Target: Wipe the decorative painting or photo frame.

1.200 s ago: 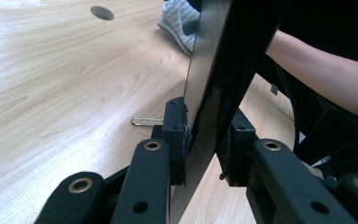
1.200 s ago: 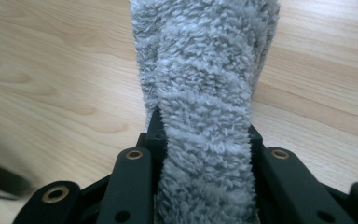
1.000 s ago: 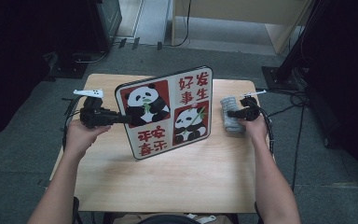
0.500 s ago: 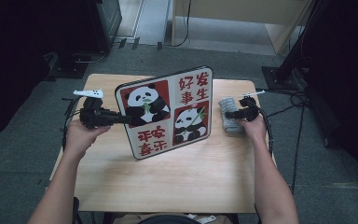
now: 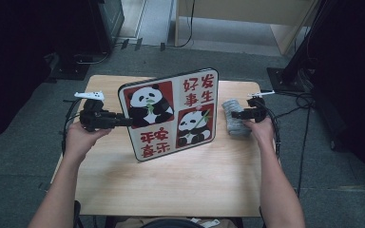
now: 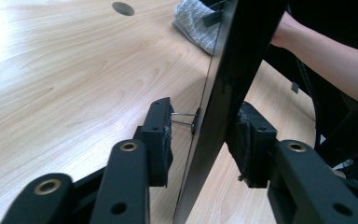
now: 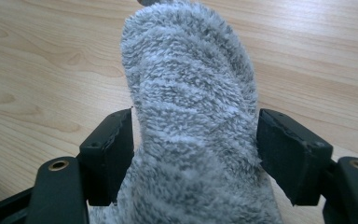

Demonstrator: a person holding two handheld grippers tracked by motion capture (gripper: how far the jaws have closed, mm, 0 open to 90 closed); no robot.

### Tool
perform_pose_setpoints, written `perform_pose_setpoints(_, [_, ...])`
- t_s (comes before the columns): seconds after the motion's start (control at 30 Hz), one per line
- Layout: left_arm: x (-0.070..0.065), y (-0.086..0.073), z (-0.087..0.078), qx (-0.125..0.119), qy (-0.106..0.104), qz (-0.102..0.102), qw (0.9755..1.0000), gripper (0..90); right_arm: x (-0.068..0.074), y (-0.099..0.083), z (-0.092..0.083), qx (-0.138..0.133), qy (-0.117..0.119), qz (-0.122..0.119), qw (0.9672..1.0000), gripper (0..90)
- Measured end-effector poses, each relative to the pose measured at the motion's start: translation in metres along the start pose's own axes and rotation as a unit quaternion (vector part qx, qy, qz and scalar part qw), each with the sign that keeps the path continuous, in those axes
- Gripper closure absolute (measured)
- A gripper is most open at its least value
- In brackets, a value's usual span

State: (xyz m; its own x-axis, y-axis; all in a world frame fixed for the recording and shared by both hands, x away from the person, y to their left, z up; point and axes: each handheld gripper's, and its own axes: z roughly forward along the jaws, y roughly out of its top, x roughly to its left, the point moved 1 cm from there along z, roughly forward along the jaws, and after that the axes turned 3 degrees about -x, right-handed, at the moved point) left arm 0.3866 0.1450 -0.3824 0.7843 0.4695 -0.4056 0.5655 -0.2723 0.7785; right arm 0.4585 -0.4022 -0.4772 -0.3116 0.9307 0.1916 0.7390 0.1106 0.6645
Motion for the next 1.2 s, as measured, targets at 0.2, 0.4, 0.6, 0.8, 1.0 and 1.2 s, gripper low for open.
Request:
perform_pose_setpoints(0.2, [0.004, -0.001, -0.002, -0.001, 0.016, -0.006, 0.9999, 58.1, -0.001, 0.000, -0.010, -0.013, 0.007, 0.004, 0.9999, 29.1])
perform_pose_setpoints(0.4, [0.007, -0.002, -0.001, -0.002, 0.021, -0.009, 0.9997, 55.6, 0.002, -0.001, -0.021, -0.021, 0.007, 0.000, 0.9998, 29.9])
perform_pose_setpoints(0.6, [0.010, -0.001, 0.000, -0.003, 0.028, -0.010, 0.9996, 53.9, 0.007, -0.003, -0.035, -0.037, 0.005, -0.001, 0.9993, 30.9])
perform_pose_setpoints(0.8, [0.014, 0.000, 0.003, -0.001, 0.040, -0.003, 0.9992, 52.5, 0.016, -0.009, -0.046, -0.040, 0.009, -0.010, 0.9991, 30.9])
perform_pose_setpoints(1.0, [0.019, -0.001, 0.006, 0.003, 0.048, -0.005, 0.9988, 52.1, 0.027, -0.013, -0.052, -0.043, 0.015, -0.023, 0.9987, 31.4])
perform_pose_setpoints(1.2, [0.019, -0.001, 0.003, 0.000, 0.051, -0.002, 0.9987, 51.9, 0.036, -0.017, -0.057, -0.042, 0.018, -0.032, 0.9985, 31.5])
